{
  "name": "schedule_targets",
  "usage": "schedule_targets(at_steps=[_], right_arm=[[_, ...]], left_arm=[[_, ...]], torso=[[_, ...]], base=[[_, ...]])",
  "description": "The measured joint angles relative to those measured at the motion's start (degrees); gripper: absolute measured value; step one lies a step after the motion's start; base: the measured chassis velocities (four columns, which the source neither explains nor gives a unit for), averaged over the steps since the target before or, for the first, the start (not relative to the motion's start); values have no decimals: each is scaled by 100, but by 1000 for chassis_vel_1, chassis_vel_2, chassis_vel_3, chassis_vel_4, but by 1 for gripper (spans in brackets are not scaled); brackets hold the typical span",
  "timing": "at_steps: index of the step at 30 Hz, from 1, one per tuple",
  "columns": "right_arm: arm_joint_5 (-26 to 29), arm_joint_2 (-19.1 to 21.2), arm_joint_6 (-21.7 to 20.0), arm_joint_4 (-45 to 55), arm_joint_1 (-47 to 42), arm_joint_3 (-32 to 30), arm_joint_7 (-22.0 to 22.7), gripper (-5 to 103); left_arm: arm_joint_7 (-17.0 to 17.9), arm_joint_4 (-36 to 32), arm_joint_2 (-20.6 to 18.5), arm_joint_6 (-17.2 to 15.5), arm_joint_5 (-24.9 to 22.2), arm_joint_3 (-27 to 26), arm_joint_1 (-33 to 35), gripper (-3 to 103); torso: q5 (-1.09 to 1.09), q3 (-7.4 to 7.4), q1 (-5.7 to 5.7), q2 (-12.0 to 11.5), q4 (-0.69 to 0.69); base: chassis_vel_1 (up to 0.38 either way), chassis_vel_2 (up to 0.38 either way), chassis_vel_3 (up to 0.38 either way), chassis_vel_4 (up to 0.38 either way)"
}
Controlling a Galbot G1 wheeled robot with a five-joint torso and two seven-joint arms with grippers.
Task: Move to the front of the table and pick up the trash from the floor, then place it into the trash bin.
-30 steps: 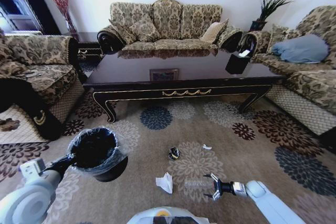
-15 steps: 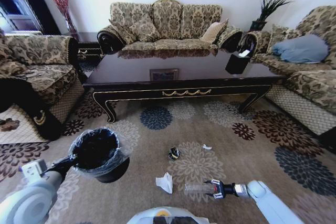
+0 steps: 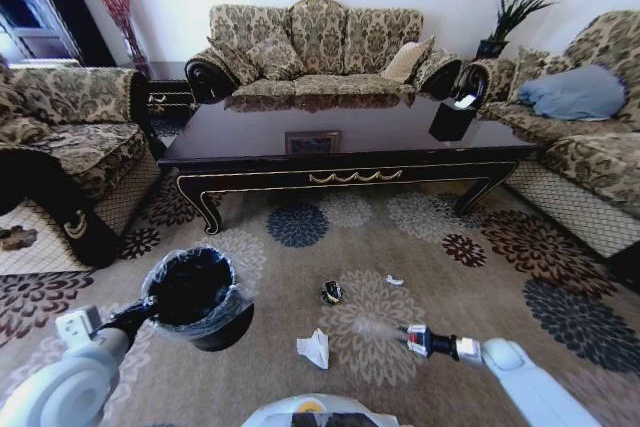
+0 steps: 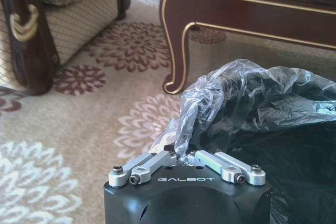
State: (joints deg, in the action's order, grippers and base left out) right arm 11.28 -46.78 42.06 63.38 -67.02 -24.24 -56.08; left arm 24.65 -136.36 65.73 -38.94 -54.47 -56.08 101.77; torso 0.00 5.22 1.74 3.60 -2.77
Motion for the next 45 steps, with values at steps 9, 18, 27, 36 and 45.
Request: schedule_targets(at_steps=[9,18,27,36,45], right_arm=[[636,691,-212,1793,-288,-177,925,23],[2021,1091,-490,3079,-434,226,1905,23],[3630,1063,-1111,4382,-18,1432,3011,23],[4158,1000,-1386,5069,1073,3094,3760,23],[4198,405,-1344,4609,2392,4337,3939,23]], left_arm=[[-34,37,-111,108,-1,588,11,4],[-183,193,-149,259,132,1032,-167,4],[-365,391,-156,352,433,1415,-406,4],[-444,687,-267,352,526,1697,-594,4],[-524,936,-432,350,538,2123,-956,4]], torso=[[0,0,0,0,0],[-1,0,0,0,0],[-1,0,0,0,0],[-1,0,0,0,0],[-1,0,0,0,0]], base=[[0,0,0,0],[0,0,0,0],[0,0,0,0],[0,0,0,0],[0,0,0,0]])
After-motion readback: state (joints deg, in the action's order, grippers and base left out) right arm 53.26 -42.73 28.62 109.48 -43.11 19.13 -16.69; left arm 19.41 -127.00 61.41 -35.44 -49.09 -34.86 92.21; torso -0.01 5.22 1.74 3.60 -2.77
